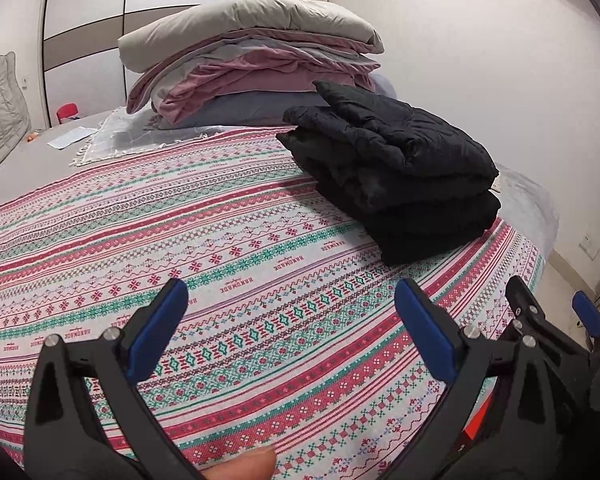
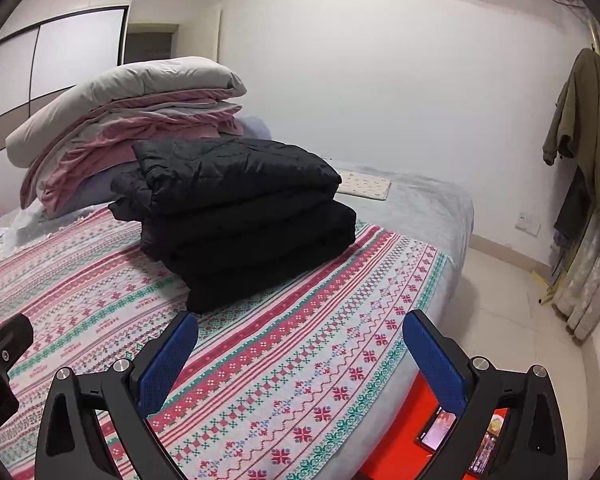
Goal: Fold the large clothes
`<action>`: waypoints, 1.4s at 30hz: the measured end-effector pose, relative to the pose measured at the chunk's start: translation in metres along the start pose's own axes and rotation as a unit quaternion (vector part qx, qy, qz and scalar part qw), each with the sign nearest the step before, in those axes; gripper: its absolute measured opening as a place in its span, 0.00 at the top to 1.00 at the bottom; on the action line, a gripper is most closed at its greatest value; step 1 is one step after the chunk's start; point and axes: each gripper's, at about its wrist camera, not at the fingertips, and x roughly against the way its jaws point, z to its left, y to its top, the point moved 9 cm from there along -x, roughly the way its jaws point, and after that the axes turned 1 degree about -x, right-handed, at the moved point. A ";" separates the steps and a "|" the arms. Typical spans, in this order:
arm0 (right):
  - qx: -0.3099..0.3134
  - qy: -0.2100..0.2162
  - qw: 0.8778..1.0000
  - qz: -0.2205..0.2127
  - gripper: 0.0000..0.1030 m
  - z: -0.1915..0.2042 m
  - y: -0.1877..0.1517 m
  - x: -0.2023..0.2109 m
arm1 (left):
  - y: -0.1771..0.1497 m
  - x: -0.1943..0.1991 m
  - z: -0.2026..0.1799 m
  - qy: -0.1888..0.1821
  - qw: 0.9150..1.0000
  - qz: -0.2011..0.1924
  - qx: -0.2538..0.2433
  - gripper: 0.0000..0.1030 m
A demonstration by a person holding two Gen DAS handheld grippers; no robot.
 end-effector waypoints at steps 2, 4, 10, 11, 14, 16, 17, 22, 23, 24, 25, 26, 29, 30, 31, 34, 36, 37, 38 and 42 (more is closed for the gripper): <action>-0.001 -0.001 1.000 0.002 0.00 -0.001 0.000 -0.001 | -0.001 -0.001 -0.001 -0.003 1.000 0.002 -0.001 0.01; 0.000 -0.001 1.000 0.003 0.00 0.000 -0.001 -0.001 | -0.001 0.000 -0.001 -0.003 1.000 0.001 -0.003 0.01; -0.001 -0.002 1.000 0.004 0.00 0.000 -0.001 -0.002 | -0.001 0.000 -0.001 -0.010 1.000 0.004 -0.001 0.01; -0.001 -0.002 1.000 0.004 0.00 0.000 -0.001 -0.002 | -0.001 -0.001 -0.001 -0.012 1.000 0.006 0.001 0.01; -0.002 -0.001 1.000 0.005 0.00 0.001 -0.002 -0.001 | -0.002 -0.001 -0.001 -0.018 1.000 0.009 0.007 0.01; -0.002 -0.002 1.000 0.005 0.00 0.001 -0.002 -0.001 | -0.002 -0.002 0.000 -0.019 1.000 0.010 0.010 0.01; -0.002 -0.001 1.000 0.005 0.00 0.001 -0.002 -0.001 | -0.002 -0.002 0.000 -0.019 1.000 0.010 0.011 0.01; -0.003 -0.001 1.000 0.006 0.00 0.001 -0.003 -0.001 | -0.002 -0.001 0.000 -0.021 1.000 0.008 0.008 0.01; -0.003 -0.001 1.000 0.006 0.00 0.001 -0.003 0.000 | -0.002 0.000 -0.001 -0.022 1.000 0.008 0.007 0.01; -0.003 -0.001 1.000 0.006 0.00 0.001 -0.003 -0.001 | -0.002 0.000 -0.002 -0.023 1.000 0.008 0.006 0.01; -0.003 -0.001 1.000 0.006 0.00 0.001 -0.002 -0.001 | -0.002 0.000 -0.003 -0.024 1.000 0.007 0.005 0.01; -0.003 -0.001 1.000 0.005 0.00 0.001 -0.002 -0.001 | -0.003 0.000 -0.003 -0.024 1.000 0.007 0.004 0.01; -0.004 -0.001 1.000 0.006 0.00 0.000 -0.003 -0.001 | -0.003 0.001 -0.005 -0.026 1.000 0.006 0.000 0.01; -0.004 -0.001 1.000 0.006 0.00 0.000 -0.003 -0.001 | -0.002 0.001 -0.006 -0.025 1.000 0.005 -0.001 0.01; -0.004 -0.001 1.000 0.006 0.00 0.000 -0.003 -0.001 | -0.002 0.001 -0.005 -0.025 1.000 0.005 -0.001 0.01; -0.004 -0.001 1.000 0.005 0.00 0.000 -0.003 -0.001 | -0.002 0.001 -0.004 -0.025 1.000 0.005 0.001 0.01; -0.004 -0.001 1.000 0.006 0.00 0.000 -0.003 0.000 | -0.001 0.001 -0.003 -0.025 1.000 0.005 0.003 0.01; -0.004 -0.001 1.000 0.007 0.00 0.001 -0.004 0.000 | -0.001 0.001 -0.003 -0.025 1.000 0.005 0.003 0.01; -0.005 -0.001 1.000 0.007 0.00 0.001 -0.004 0.000 | -0.001 0.002 -0.003 -0.026 1.000 0.005 0.003 0.01; -0.006 -0.001 1.000 0.008 0.00 0.002 -0.006 0.002 | -0.001 0.002 -0.003 -0.027 1.000 0.005 0.003 0.01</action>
